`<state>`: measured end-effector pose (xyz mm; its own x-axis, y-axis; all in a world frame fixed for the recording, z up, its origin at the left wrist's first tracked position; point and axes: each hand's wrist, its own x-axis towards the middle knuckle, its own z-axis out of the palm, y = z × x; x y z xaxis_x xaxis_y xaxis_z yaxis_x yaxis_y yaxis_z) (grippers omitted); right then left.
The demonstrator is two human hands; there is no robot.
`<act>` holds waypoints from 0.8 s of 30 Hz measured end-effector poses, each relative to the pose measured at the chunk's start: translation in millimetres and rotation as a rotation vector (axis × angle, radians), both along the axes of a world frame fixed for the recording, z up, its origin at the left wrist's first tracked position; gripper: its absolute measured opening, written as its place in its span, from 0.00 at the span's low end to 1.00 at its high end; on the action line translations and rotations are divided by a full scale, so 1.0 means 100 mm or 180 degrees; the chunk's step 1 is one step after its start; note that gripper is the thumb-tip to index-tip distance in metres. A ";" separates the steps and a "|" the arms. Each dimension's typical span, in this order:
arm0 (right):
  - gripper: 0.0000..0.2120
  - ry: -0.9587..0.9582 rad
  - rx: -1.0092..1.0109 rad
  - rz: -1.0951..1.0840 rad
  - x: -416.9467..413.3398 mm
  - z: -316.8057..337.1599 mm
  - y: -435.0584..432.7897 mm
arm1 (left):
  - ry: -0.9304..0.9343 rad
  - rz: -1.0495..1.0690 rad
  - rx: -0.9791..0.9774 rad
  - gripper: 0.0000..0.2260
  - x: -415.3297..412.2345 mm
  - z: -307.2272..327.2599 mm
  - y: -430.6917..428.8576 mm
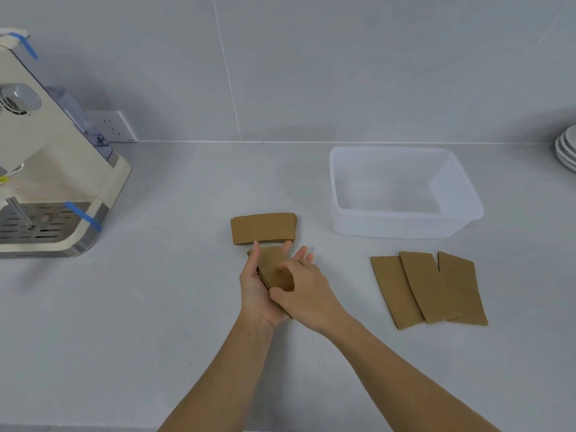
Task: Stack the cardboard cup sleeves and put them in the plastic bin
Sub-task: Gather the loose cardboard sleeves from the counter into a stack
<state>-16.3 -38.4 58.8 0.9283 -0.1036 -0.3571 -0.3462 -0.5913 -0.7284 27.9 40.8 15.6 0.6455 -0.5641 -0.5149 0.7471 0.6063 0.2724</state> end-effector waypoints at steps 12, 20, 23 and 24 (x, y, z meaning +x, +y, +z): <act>0.24 0.0321 0.0301 0.0262 -0.08 0.13 -0.52 | 0.0258 -0.0535 0.0371 0.20 -0.06 0.09 -0.34; 0.23 0.0280 0.0334 -0.0222 -0.27 0.45 -1.15 | 0.0173 -0.0861 0.0122 0.25 -0.15 0.27 -0.75; 0.26 0.0343 0.0090 -0.0611 -0.34 0.47 -1.39 | 0.0254 -0.0809 0.0070 0.25 -0.20 0.25 -0.85; 0.27 0.0310 0.0028 -0.0814 -0.38 0.46 -1.46 | 0.0256 -0.0820 0.0071 0.26 -0.21 0.24 -0.88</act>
<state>-54.7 -184.1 104.4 0.8336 -0.3266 -0.4455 -0.5521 -0.4693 -0.6891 6.5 -46.8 39.8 0.4388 -0.6923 -0.5728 0.8957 0.3880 0.2172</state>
